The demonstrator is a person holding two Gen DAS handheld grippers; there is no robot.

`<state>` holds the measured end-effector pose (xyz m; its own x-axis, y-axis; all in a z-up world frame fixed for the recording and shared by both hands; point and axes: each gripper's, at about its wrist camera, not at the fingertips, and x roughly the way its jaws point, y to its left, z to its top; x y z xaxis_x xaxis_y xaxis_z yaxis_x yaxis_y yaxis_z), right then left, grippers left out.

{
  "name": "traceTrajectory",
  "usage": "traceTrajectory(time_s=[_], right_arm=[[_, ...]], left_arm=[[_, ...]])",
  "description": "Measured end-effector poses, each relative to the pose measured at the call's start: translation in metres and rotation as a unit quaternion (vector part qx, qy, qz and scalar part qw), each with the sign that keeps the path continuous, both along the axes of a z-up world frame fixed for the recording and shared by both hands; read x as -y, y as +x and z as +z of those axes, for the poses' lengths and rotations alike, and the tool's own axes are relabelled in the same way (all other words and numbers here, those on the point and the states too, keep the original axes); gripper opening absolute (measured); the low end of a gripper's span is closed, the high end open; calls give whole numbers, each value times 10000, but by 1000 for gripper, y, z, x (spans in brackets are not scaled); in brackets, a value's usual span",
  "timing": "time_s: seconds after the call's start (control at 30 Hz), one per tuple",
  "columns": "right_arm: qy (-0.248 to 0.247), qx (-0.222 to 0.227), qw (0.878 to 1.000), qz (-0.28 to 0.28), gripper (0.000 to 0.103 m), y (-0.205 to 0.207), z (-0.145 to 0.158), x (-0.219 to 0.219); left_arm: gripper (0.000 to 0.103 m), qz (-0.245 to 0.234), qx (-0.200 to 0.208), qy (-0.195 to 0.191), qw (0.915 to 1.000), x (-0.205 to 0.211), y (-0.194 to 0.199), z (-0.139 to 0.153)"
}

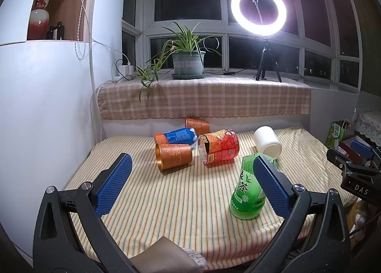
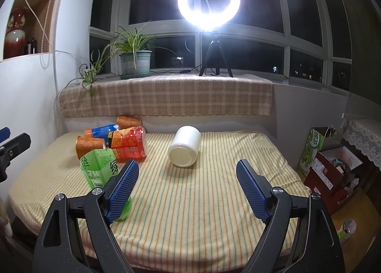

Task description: Flip cup upright

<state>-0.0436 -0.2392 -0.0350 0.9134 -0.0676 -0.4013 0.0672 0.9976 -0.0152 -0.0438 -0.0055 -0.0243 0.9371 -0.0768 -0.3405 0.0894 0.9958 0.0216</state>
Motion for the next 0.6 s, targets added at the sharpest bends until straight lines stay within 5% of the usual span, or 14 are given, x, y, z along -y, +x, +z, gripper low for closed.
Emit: traceTrajectory(time_s=[0.6], right_arm=[[-24, -34, 10000, 38, 84, 1, -3, -1]], left_arm=[[103, 43, -62, -51, 10000, -2, 3, -3]])
